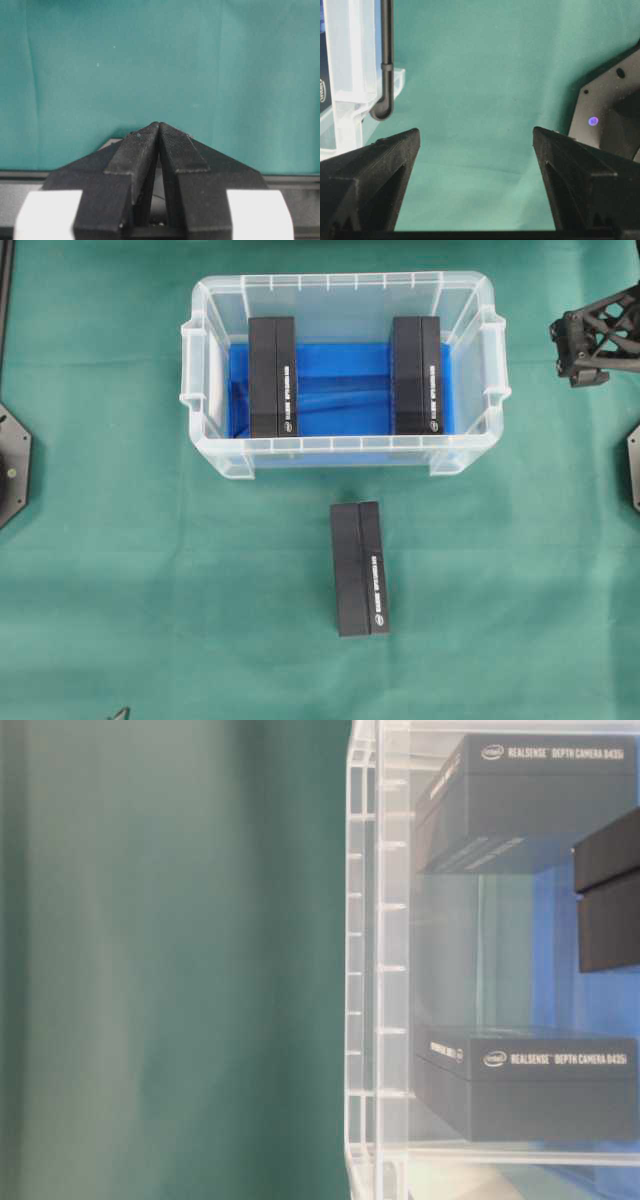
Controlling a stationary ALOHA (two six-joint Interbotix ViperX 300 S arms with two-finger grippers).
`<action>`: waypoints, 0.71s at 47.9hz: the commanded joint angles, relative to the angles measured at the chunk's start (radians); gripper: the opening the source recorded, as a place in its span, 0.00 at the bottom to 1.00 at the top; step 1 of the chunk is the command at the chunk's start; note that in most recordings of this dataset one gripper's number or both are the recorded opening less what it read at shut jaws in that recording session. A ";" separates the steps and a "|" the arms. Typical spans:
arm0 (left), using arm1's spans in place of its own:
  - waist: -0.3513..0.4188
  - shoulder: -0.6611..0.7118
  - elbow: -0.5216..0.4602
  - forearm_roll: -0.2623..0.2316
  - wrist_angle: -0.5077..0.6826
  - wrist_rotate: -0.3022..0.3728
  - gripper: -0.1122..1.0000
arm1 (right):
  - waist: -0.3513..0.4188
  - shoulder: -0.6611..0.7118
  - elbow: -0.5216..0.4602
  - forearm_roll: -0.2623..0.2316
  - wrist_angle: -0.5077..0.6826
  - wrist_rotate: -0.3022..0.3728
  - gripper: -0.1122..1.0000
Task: Take the box out of the case with the right arm.
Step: 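Move the open right gripper over the left black box in the case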
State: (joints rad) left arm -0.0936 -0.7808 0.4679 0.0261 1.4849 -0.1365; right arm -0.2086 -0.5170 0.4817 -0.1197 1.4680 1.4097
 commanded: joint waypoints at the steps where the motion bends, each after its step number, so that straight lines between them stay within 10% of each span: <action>1: -0.003 0.005 -0.025 0.002 -0.003 0.002 0.12 | -0.002 -0.009 -0.011 0.002 0.003 -0.002 0.90; 34: -0.002 0.005 -0.025 0.003 -0.003 0.002 0.12 | 0.034 0.291 -0.282 0.003 -0.084 -0.003 0.90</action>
State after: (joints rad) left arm -0.0936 -0.7808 0.4679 0.0261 1.4849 -0.1365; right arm -0.1825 -0.2669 0.2792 -0.1181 1.4036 1.4097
